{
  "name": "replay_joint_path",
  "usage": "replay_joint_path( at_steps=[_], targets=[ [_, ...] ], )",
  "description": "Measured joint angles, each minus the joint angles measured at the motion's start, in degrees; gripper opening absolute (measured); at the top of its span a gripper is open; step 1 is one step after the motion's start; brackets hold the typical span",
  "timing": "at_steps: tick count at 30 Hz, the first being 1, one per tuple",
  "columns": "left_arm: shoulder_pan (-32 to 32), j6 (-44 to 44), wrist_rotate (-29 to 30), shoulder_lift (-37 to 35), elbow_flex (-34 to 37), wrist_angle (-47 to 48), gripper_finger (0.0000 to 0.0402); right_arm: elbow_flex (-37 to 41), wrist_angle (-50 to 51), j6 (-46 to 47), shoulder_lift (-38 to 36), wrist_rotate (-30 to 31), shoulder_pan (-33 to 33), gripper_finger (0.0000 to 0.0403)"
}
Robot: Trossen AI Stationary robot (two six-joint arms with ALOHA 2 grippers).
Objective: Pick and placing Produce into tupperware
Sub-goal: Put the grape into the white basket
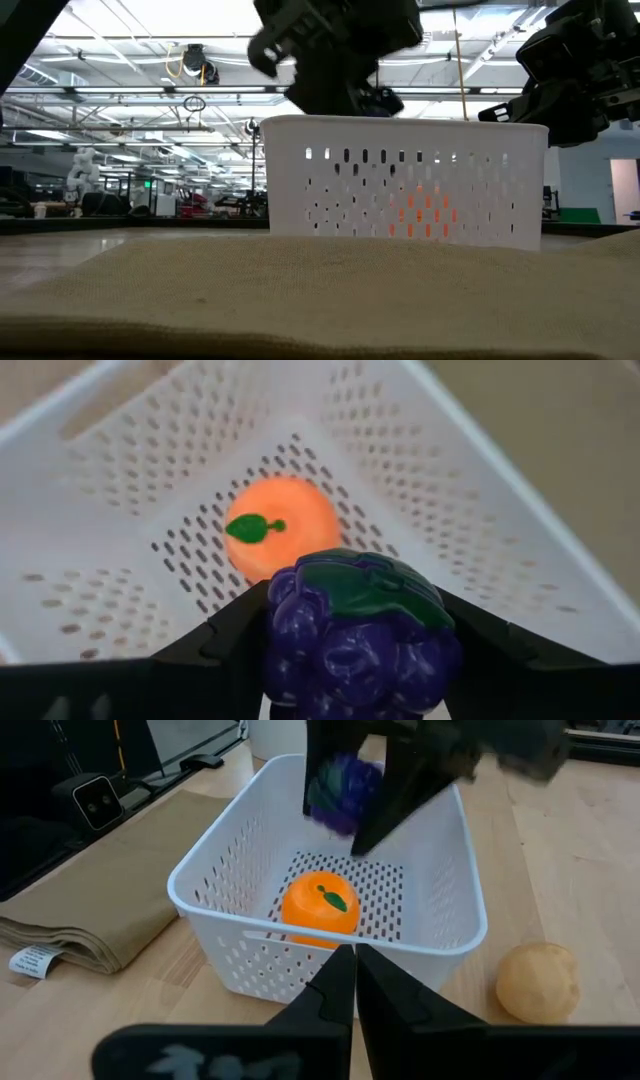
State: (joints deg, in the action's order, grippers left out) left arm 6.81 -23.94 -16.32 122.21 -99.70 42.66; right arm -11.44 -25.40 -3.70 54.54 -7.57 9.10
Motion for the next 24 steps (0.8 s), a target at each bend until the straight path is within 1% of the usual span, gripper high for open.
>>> replay_joint_path(
  at_steps=[6,17,24],
  targets=[
    [-0.1,-0.5,1.2,1.7,0.0,0.2,0.0222,0.0,0.4,0.0,0.0,0.0,0.0,0.0006],
    [-0.1,-2.9,1.4,4.9,0.0,-0.4,0.0223,0.0,0.5,0.0,0.1,0.0,0.0,0.0006],
    [-0.1,-4.5,1.5,4.9,0.0,0.2,0.0223,0.0,0.6,0.0,0.1,0.0,0.0,0.0006]
  ],
)
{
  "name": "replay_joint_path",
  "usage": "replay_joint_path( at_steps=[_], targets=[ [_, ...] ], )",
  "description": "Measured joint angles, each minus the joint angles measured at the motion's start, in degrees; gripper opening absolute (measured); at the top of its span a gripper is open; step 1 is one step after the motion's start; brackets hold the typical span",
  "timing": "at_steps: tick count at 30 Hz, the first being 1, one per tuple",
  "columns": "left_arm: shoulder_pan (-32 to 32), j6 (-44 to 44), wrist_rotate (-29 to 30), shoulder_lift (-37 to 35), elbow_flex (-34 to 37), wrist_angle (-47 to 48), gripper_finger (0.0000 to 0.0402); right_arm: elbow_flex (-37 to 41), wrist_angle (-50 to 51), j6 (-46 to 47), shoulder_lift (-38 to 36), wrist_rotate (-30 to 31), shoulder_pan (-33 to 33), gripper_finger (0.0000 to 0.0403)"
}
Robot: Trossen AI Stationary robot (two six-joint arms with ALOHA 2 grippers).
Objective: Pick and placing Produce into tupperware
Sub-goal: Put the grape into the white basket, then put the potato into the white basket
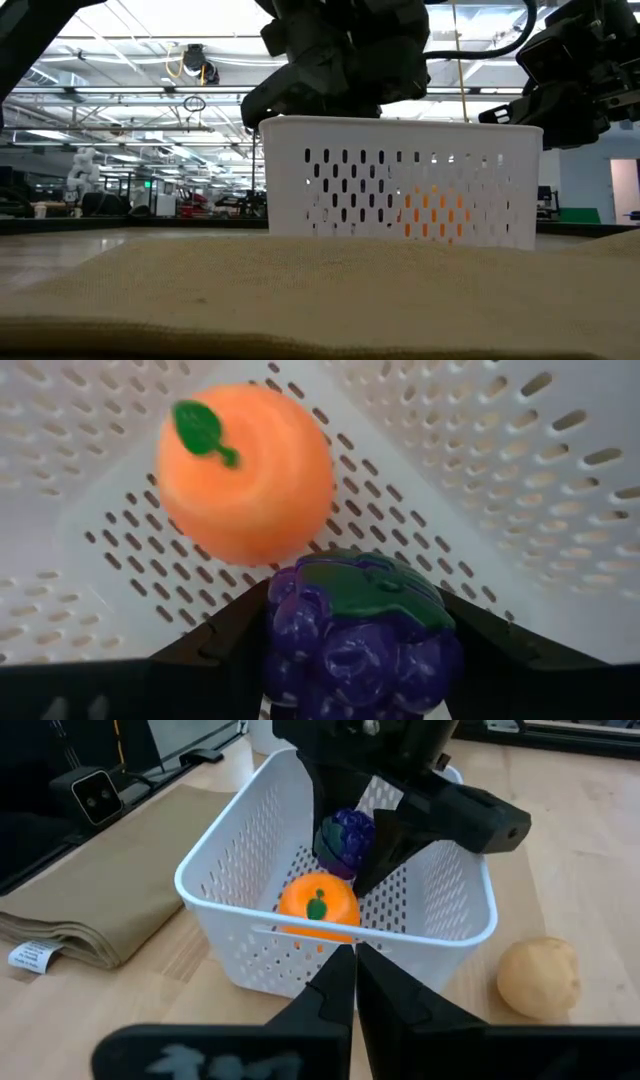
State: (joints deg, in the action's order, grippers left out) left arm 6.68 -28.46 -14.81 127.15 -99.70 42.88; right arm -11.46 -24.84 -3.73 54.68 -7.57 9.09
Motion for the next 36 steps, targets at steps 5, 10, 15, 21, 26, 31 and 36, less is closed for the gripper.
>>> replay_joint_path(
  at_steps=[5,10,15,21,26,31,36],
  targets=[
    [0.0,0.1,0.0,0.0,0.0,0.3,0.0224,0.0,0.2,0.0,0.0,0.0,0.0,0.0006],
    [0.0,0.1,-0.5,0.0,0.0,0.3,0.0240,0.0,0.3,0.0,0.0,0.0,0.0,0.0006],
    [0.0,0.2,-0.7,-0.1,0.0,0.4,0.0261,0.0,0.3,0.0,0.0,0.0,0.0,0.0006],
    [0.0,0.2,-0.8,-0.1,0.0,0.4,0.0269,0.0,0.3,0.0,0.0,0.0,0.0,0.0006],
    [0.0,0.3,-0.7,-0.5,-1.7,3.2,0.0267,0.0,0.3,0.0,0.0,0.0,0.0,0.0006],
    [0.0,0.4,-0.3,-1.3,-8.4,10.1,0.0267,0.0,0.2,0.0,0.0,0.0,0.0,0.0006],
    [-0.7,1.3,0.1,-1.2,-15.7,17.6,0.0259,0.1,0.5,0.0,0.0,0.0,0.0,0.0006]
  ],
)
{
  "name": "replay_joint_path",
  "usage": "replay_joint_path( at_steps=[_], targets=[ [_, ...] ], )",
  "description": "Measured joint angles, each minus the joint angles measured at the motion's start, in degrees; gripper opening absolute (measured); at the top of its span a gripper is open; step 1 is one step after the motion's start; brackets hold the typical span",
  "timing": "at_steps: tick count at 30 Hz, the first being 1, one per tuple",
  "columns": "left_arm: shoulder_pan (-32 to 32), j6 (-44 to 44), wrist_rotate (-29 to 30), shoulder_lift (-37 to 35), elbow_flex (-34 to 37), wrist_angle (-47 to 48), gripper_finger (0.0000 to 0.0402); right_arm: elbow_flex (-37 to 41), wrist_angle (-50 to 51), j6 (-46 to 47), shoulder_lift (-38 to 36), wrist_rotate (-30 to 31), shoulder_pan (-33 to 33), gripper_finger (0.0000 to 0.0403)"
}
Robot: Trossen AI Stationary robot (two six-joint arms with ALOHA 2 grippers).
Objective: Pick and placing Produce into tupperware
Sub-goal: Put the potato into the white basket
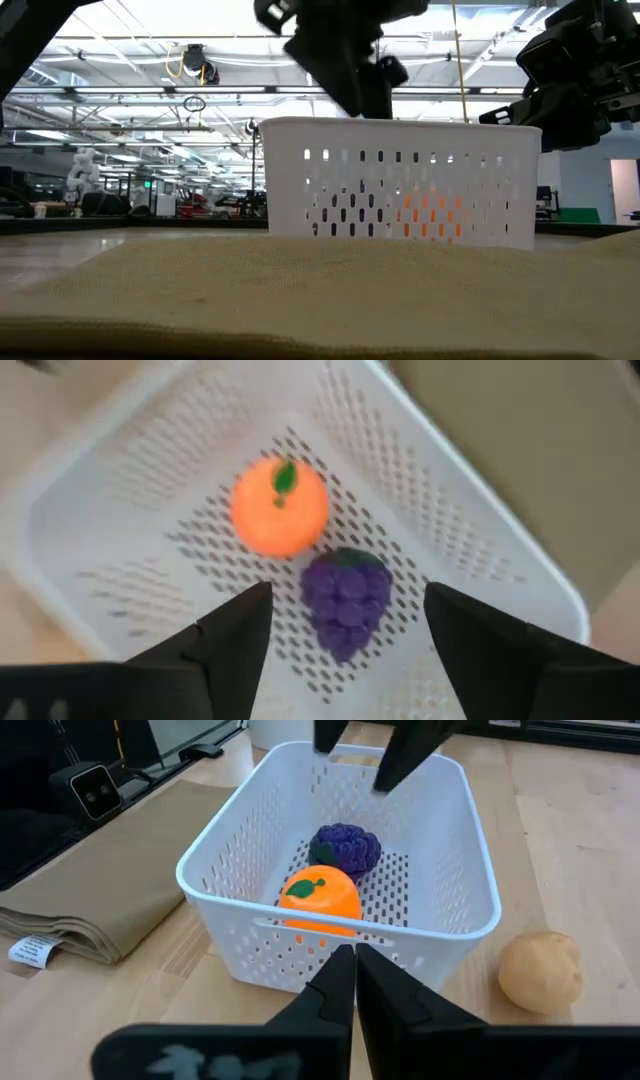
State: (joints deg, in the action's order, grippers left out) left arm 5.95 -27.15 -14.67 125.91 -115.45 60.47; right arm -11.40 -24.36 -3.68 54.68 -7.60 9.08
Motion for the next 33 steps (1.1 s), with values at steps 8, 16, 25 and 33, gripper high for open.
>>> replay_joint_path(
  at_steps=[8,16,25,33],
  targets=[
    [-2.0,0.5,4.4,-2.6,-3.4,8.7,0.0114,0.0,0.2,1.3,0.0,0.0,0.0,0.0006],
    [-3.4,3.7,5.6,-10.5,-3.3,10.3,0.0009,0.0,1.0,1.3,0.0,0.0,0.0,0.0006],
    [-2.8,6.3,12.9,-24.8,2.1,-0.1,0.0001,-0.1,-1.3,2.4,-3.7,0.3,0.0,0.0001],
    [-3.1,11.9,18.0,-43.3,30.9,-25.1,0.0001,0.5,-0.8,3.3,-9.6,0.1,0.0,0.0001]
  ],
)
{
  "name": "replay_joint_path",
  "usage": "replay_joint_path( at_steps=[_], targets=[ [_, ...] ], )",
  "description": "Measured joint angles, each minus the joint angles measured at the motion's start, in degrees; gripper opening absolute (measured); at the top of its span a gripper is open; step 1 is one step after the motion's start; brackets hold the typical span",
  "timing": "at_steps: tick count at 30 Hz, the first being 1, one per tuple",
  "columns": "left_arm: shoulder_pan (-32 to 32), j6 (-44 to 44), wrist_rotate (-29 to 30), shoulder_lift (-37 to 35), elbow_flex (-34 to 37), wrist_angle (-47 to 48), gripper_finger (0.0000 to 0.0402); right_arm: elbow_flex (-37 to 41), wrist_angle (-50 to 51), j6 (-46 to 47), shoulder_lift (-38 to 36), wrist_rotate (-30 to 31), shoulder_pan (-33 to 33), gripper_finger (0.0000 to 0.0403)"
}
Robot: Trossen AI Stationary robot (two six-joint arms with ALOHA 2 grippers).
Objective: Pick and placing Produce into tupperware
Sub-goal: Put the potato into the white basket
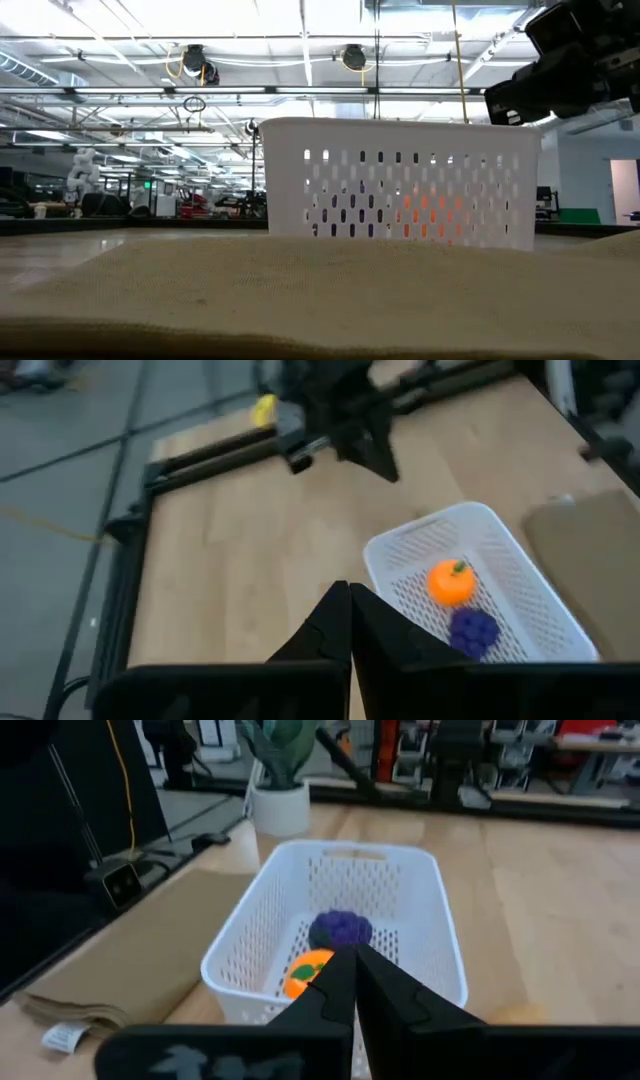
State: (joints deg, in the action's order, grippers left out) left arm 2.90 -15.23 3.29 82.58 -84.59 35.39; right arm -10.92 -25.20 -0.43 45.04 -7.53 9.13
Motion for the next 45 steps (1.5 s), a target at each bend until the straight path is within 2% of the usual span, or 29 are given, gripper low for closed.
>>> replay_joint_path(
  at_steps=[6,10,14,20,23,26,38,41,45],
  targets=[
    [0.3,7.2,3.9,-12.5,23.5,-22.1,0.0000,3.4,-2.0,-0.1,-4.3,0.0,0.0,0.0000],
    [1.2,10.9,8.2,-18.9,36.4,-34.2,0.0000,4.1,-2.3,0.4,-6.8,0.0,-0.1,0.0000],
    [1.7,12.7,11.3,-23.0,47.7,-46.3,0.0000,4.0,-1.7,0.8,-7.7,0.3,-0.1,0.0000],
    [0.5,12.7,12.0,-25.0,61.9,-62.5,0.0000,4.0,2.3,-0.1,-7.7,3.2,-1.0,0.0000],
    [-0.4,13.9,12.4,-25.4,65.8,-66.4,0.0000,4.0,4.5,-0.2,-7.8,3.4,-1.9,0.0000],
    [-0.5,14.5,12.3,-25.3,67.2,-66.2,0.0000,4.0,6.2,0.3,-7.7,3.4,-2.3,0.0000],
    [-0.5,11.9,12.2,-25.3,67.4,-64.2,0.0015,4.0,4.9,4.4,-7.1,5.1,-2.6,0.0000],
    [-0.5,9.3,12.2,-25.3,67.4,-64.3,0.0018,3.9,4.1,6.1,-7.1,7.5,-4.0,0.0000],
    [-0.5,6.1,12.2,-25.3,67.4,-64.3,0.0019,2.4,6.2,7.7,-6.4,7.6,-7.5,0.0000]
  ],
)
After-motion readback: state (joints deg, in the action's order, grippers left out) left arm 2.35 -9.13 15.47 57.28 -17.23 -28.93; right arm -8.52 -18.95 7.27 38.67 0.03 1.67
